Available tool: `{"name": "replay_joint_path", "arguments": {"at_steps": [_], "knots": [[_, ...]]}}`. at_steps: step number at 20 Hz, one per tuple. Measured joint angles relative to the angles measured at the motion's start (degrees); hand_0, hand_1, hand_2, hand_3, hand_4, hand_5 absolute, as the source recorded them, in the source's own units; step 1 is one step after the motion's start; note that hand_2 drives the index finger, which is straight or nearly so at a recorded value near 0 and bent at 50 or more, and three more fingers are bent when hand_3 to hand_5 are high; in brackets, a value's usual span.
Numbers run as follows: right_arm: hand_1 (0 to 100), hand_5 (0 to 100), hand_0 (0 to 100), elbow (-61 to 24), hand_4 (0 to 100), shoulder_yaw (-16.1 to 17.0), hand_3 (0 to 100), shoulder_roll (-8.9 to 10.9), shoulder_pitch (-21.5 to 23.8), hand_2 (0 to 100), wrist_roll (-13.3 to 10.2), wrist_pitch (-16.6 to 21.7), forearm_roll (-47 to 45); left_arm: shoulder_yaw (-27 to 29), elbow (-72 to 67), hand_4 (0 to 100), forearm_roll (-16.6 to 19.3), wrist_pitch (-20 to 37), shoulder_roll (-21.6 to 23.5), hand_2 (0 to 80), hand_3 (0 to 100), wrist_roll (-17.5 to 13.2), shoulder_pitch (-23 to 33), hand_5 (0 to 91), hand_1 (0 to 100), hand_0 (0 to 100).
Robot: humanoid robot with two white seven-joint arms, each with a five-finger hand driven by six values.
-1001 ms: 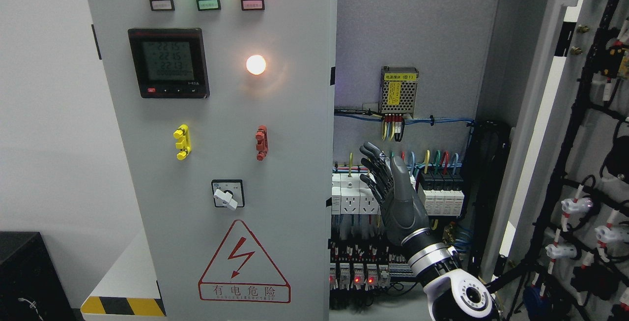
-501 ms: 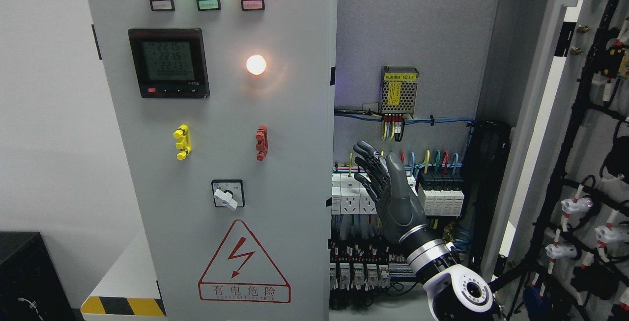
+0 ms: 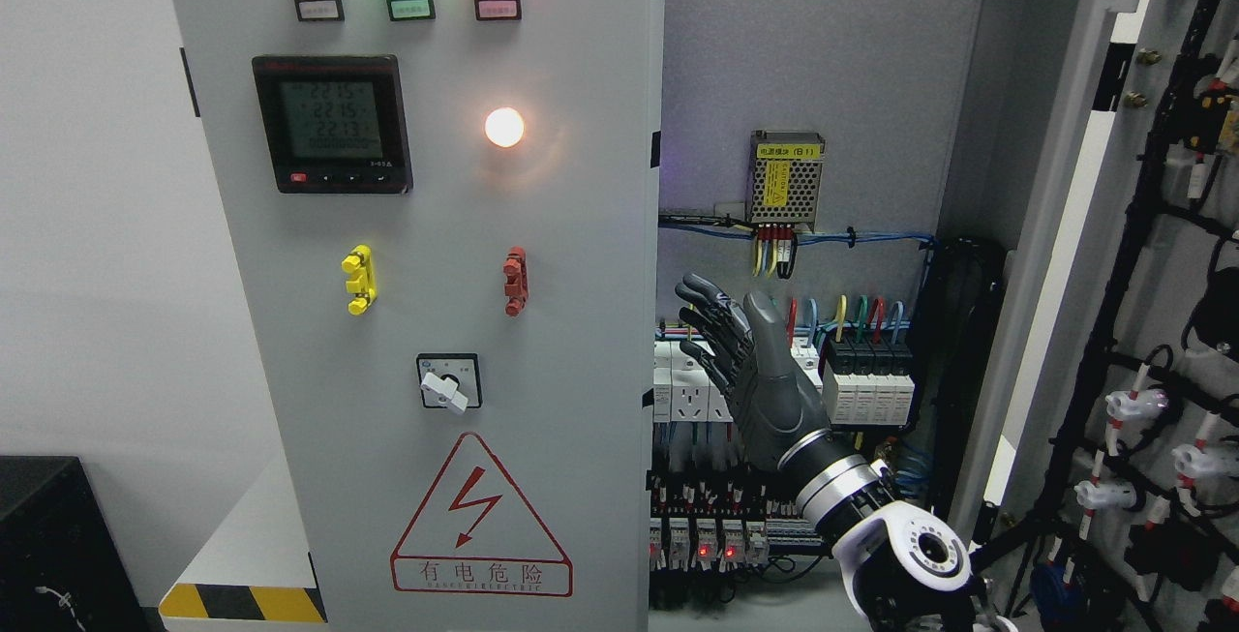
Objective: Open door with both hands
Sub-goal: 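Hook the right hand fingers behind the closed door's inner edge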
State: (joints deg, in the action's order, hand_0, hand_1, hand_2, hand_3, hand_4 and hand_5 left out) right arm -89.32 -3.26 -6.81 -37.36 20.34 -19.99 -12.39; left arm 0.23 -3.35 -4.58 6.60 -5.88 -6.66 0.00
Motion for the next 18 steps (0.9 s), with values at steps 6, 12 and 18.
{"name": "replay_joint_path", "arguments": {"at_steps": [6, 12, 18], "knots": [[0, 0, 0, 0.3, 0, 0.2, 0, -0.06, -1.0, 0, 2.5, -0.5, 0.0, -0.1, 0.0, 0, 0.0, 0.0, 0.0, 0.0, 0, 0.0, 0.0, 0.0, 0, 0], [0, 0, 0, 0.9, 0, 0.4, 0, -0.09, -1.5, 0, 4.9, -0.7, -0.1, -0.2, 0.0, 0, 0.0, 0.0, 0.0, 0.0, 0, 0.0, 0.0, 0.0, 0, 0], [0, 0, 0, 2.6, 0, 1.6, 0, -0.08, -2.4, 0, 8.3, -0.7, -1.2, -0.2, 0.0, 0, 0.0, 0.0, 0.0, 0.0, 0, 0.0, 0.0, 0.0, 0, 0]]}}
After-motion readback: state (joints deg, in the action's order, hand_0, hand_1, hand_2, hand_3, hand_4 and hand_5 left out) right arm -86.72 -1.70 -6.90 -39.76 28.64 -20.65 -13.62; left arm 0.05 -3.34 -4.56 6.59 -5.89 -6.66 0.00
